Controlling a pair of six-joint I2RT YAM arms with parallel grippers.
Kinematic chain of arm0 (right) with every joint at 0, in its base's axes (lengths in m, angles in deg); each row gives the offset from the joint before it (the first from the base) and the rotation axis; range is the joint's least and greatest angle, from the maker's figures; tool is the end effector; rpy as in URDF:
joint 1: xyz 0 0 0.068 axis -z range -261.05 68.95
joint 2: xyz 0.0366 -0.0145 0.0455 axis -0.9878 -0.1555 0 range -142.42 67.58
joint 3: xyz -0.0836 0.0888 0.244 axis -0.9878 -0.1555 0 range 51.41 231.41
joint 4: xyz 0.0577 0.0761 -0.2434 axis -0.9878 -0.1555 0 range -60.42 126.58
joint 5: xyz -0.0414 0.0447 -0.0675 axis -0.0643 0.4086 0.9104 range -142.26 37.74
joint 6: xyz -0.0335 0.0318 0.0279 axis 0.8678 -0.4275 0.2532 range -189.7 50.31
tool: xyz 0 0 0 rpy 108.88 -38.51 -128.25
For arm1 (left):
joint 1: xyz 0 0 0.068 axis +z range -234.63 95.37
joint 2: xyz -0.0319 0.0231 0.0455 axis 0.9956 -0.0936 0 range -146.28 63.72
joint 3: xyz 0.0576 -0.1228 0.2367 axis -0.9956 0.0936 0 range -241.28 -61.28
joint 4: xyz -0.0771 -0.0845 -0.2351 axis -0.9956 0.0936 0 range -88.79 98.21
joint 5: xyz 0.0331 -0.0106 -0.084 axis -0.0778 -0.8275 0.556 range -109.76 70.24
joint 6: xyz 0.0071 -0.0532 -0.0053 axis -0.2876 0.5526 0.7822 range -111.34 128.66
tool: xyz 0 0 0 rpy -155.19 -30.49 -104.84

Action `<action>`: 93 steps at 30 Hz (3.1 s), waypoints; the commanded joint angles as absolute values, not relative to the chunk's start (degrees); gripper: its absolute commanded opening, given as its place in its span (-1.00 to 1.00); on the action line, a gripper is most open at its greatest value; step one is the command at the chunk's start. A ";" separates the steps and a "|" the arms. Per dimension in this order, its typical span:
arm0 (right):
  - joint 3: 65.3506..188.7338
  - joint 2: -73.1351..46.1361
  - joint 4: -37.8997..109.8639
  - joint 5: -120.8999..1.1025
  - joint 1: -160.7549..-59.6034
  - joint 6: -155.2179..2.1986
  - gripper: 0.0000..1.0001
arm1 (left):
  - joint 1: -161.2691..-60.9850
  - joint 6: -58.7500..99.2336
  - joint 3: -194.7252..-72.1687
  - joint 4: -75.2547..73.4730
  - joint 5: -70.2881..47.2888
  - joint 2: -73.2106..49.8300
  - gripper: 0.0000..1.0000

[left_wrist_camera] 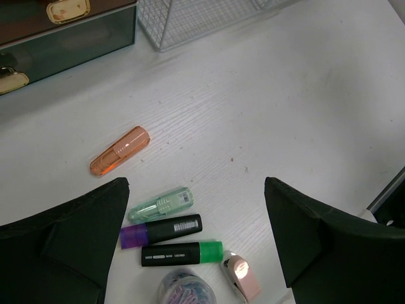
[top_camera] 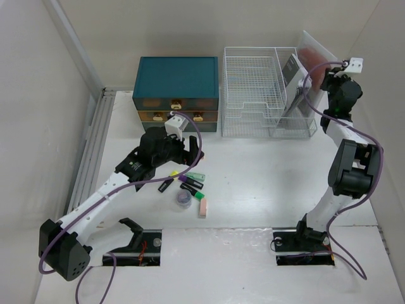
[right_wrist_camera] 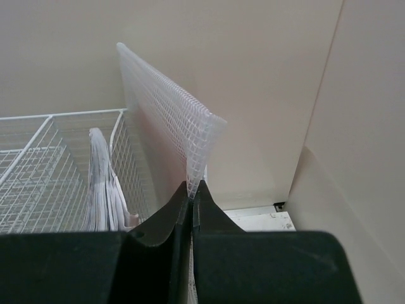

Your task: Organize the desk

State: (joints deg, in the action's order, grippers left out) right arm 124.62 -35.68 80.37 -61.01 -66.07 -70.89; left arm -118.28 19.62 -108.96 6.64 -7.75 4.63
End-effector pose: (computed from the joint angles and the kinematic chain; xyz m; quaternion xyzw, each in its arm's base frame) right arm 0.4155 -0.1056 0.3257 0.0272 0.6179 -0.0474 0.7843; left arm 0.1961 -0.1395 0.3189 0.2183 0.7707 -0.3027 0.5165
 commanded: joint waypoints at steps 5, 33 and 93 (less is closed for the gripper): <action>121.81 -35.69 86.85 -64.82 -65.67 -75.14 -1.00 | -117.50 19.74 -108.91 4.46 -6.93 4.92 0.72; 107.32 -15.49 78.42 -62.10 -64.00 -72.07 1.00 | -116.97 20.26 -108.91 3.23 -6.92 7.90 0.72; 114.87 -16.78 15.40 -91.55 -129.01 -30.08 0.41 | -107.74 22.72 -127.11 2.71 -28.29 -11.00 0.23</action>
